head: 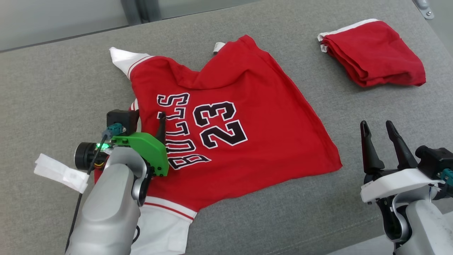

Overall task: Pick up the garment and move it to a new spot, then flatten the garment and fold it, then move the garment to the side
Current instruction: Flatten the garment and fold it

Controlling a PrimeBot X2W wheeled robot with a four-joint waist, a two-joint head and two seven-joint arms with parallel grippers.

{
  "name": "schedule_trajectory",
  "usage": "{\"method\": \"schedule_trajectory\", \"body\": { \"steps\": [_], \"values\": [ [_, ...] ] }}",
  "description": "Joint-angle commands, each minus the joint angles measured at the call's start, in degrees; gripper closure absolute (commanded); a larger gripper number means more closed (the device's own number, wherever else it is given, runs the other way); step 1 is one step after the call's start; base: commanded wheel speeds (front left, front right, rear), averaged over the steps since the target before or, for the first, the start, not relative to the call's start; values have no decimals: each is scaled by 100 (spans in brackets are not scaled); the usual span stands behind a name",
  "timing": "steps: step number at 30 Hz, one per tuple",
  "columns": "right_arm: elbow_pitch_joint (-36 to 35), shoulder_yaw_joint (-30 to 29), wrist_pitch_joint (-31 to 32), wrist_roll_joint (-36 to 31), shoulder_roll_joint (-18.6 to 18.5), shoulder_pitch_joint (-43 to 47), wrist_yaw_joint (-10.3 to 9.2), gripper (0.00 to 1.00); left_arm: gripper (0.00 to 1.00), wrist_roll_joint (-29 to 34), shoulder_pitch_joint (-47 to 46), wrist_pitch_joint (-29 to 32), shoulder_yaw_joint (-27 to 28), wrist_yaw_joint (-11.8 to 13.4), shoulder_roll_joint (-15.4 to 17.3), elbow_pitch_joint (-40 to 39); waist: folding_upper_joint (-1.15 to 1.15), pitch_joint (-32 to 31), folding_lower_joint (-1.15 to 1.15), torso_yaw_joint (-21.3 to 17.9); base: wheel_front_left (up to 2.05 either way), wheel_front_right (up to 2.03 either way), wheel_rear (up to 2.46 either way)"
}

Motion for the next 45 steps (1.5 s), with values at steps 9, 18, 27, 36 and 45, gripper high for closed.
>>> {"method": "schedule_trajectory", "body": {
  "steps": [9,18,27,36,45],
  "values": [
    [45,25,-77,44,71,-163,-2,0,100,-130,-622,-42,185,216,165,637,0,297,0,-232,0,0,0],
    [-32,23,-84,24,104,-268,-2,0,100,-20,-1284,-521,278,453,505,917,0,493,0,-369,0,0,0],
    [-81,-15,-86,-32,160,-359,-2,0,100,51,-1738,-804,213,491,589,1224,0,644,0,-478,0,0,0],
    [-219,-409,-86,-169,285,-38,-2,0,0,73,-1220,-1117,35,345,206,905,0,508,0,-123,0,0,0],
    [11,-298,-40,-293,152,-29,-2,0,0,115,361,-1119,172,404,24,-965,0,149,0,421,0,0,0]
  ]
}}
